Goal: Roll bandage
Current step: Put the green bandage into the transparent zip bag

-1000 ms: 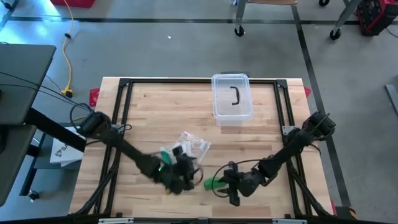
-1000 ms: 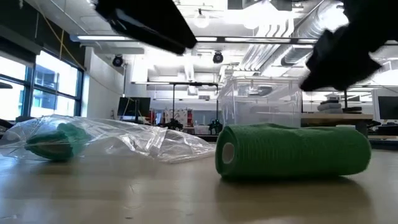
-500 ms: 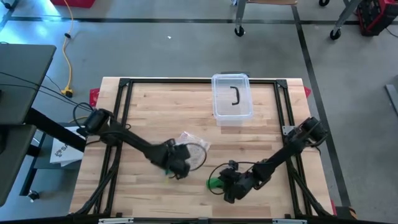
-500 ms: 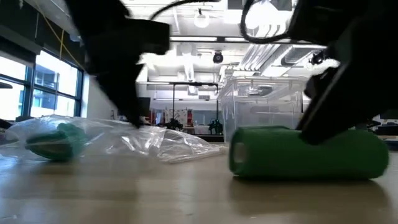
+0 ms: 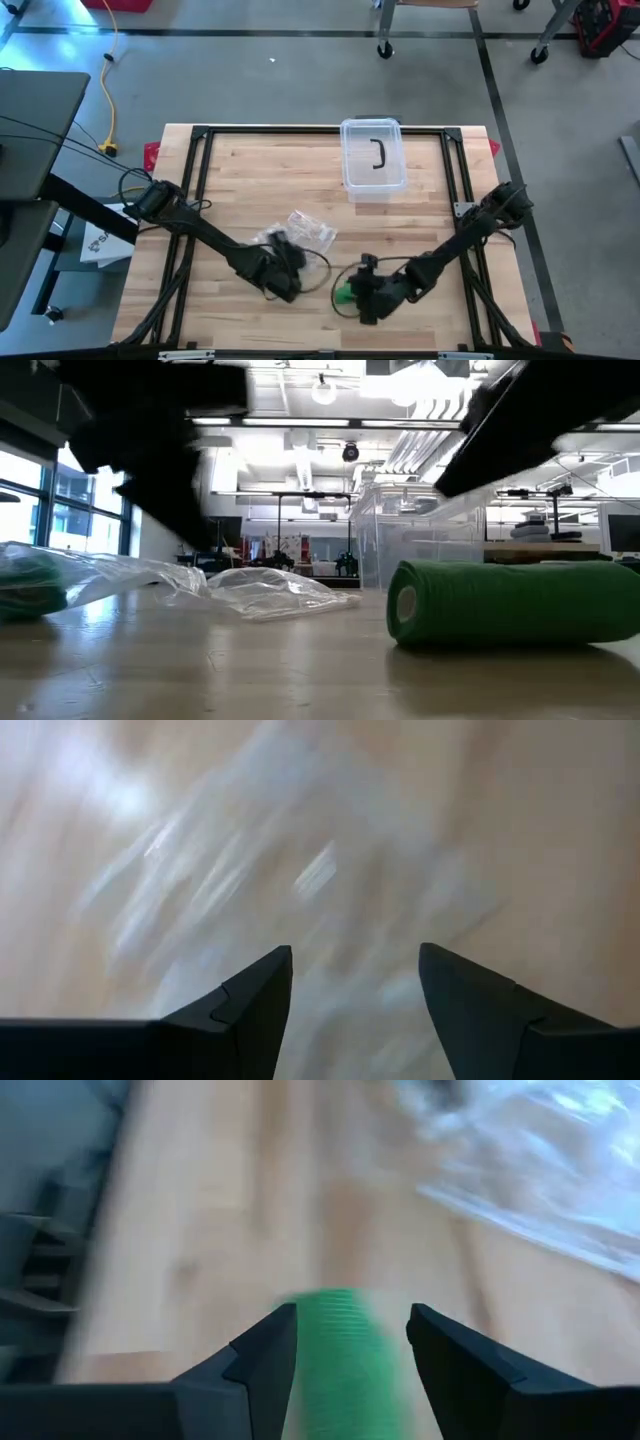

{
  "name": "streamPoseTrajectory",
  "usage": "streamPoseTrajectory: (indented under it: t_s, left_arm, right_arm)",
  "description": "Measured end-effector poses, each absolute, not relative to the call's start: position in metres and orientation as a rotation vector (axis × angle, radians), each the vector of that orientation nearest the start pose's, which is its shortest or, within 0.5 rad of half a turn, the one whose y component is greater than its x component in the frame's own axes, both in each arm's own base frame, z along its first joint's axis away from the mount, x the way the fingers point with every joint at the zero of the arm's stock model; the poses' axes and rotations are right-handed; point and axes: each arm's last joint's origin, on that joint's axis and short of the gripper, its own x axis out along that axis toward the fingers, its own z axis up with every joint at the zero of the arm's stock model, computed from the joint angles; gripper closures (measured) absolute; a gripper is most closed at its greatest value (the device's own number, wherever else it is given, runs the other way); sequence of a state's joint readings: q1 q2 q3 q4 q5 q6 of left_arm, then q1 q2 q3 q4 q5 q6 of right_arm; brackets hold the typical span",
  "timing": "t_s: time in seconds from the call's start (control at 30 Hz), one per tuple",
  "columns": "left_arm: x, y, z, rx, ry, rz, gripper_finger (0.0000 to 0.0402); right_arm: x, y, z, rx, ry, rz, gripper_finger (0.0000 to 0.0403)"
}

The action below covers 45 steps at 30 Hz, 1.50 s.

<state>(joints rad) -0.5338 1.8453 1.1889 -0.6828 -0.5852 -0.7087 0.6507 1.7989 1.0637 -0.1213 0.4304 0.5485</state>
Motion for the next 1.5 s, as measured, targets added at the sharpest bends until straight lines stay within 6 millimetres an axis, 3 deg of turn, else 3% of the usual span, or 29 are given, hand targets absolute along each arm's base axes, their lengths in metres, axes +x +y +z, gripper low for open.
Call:
streamPoseTrajectory:
  t_s: [0.07,0.17,0.33,0.43,0.53,0.73,0.8,0.93,1.23,1.37,1.5]
  left_arm:
    - [0.319,-0.17,0.162,0.132,0.943,0.304,0.0188]
    - [0.34,-0.172,0.153,0.092,0.836,0.265,0.0188]
    - [0.359,-0.146,0.118,-0.006,0.902,0.341,0.0188]
    - [0.362,-0.136,0.11,-0.093,0.953,0.374,0.0192]
    - [0.362,-0.135,0.105,-0.101,0.991,0.354,0.0222]
    - [0.361,-0.145,0.118,-0.056,0.979,0.289,0.037]
    - [0.36,-0.149,0.126,-0.041,0.976,0.271,0.0391]
    - [0.364,-0.159,0.144,-0.066,0.926,0.243,0.0381]
    - [0.37,-0.183,0.177,-0.199,0.791,0.203,0.0398]
    - [0.368,-0.187,0.179,-0.198,0.793,0.196,0.04]
    - [0.364,-0.184,0.172,-0.042,0.861,0.164,0.0387]
  right_arm:
    - [0.298,0.2,0.168,0.087,0.798,-0.056,0.0218]
    - [0.3,0.197,0.174,0.136,0.799,-0.097,0.0218]
    - [0.287,0.213,0.176,0.138,0.783,-0.097,0.0218]
    - [0.276,0.225,0.177,0.138,0.756,-0.104,0.0218]
    - [0.266,0.236,0.177,0.15,0.737,-0.102,0.0218]
    - [0.253,0.249,0.178,0.14,0.693,-0.11,0.0218]
    - [0.251,0.251,0.178,0.137,0.681,-0.117,0.0218]
    - [0.252,0.254,0.179,0.128,0.659,-0.098,0.0218]
    - [0.27,0.248,0.185,-0.052,0.58,-0.037,0.0218]
    - [0.277,0.239,0.185,-0.073,0.571,-0.088,0.0218]
    - [0.28,0.235,0.185,-0.048,0.565,-0.118,0.0218]
